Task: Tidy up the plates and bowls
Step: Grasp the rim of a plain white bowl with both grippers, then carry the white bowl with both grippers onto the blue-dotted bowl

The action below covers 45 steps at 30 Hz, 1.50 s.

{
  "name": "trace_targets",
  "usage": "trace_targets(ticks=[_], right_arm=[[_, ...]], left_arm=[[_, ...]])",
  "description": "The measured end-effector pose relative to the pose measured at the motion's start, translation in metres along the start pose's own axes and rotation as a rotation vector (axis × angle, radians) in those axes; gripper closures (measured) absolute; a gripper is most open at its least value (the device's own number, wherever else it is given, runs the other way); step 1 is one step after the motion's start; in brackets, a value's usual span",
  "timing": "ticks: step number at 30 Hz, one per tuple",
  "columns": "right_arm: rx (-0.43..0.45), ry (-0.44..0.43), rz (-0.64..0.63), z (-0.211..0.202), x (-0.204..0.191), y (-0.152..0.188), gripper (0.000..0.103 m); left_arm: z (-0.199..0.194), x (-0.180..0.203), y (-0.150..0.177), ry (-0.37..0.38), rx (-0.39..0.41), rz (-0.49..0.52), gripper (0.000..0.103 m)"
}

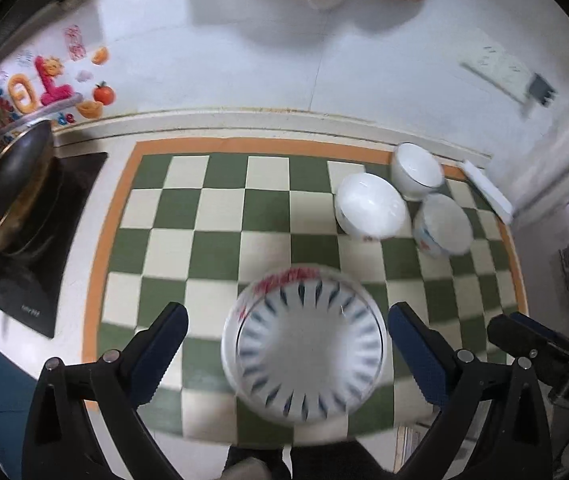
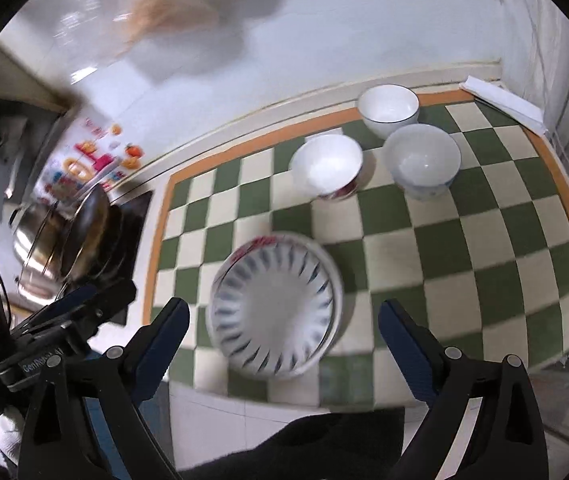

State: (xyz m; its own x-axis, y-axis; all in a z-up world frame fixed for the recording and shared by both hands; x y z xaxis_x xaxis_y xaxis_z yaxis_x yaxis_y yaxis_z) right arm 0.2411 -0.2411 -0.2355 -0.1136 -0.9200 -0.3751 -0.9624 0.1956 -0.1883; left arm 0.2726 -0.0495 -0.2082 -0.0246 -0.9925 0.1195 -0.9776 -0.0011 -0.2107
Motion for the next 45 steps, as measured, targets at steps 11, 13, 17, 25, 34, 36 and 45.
trace_targets(ticks=[11,13,17,25,34,36,45], right_arm=[[-0.234,-0.076,0.097,0.118,0.067,-0.145,0.041],[-0.289,-0.067,0.107,0.141,0.074,-0.156,0.048],[-0.316,-0.048,0.112,0.164,0.082,-0.17,0.055],[-0.388,0.041,0.116,0.202,0.093,-0.18,0.071],[-0.349,0.064,0.105,0.206,0.102,-0.186,0.089],[-0.344,0.063,0.095,0.2,0.099,-0.184,0.089],[-0.269,0.028,0.038,0.129,0.083,-0.153,0.089]], left_arm=[[0.128,0.04,-0.118,0.124,-0.228,-0.081,0.036],[0.148,0.048,-0.128,0.13,-0.267,-0.082,0.039],[0.18,0.062,-0.136,0.119,-0.33,-0.043,0.048],[0.221,0.073,-0.139,0.102,-0.411,-0.01,0.084],[0.207,0.075,-0.125,0.084,-0.364,0.006,0.087],[0.198,0.077,-0.119,0.088,-0.353,0.007,0.087],[0.119,0.094,-0.081,0.127,-0.295,0.06,0.087]])
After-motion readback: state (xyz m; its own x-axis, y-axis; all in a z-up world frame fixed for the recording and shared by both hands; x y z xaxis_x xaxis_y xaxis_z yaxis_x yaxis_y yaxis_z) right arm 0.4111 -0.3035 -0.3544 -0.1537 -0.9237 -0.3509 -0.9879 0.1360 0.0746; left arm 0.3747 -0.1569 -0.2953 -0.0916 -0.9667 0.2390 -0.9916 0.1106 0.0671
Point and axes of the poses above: each gripper's, at about its wrist camera, not at the fingertips, and z roughly the way its jaws point, x to its right, y to its underside, the point moved 7 cm from there along z, roughly the way its jaws point, and after that the axes turned 12 degrees about -x, right-handed, at the moved point
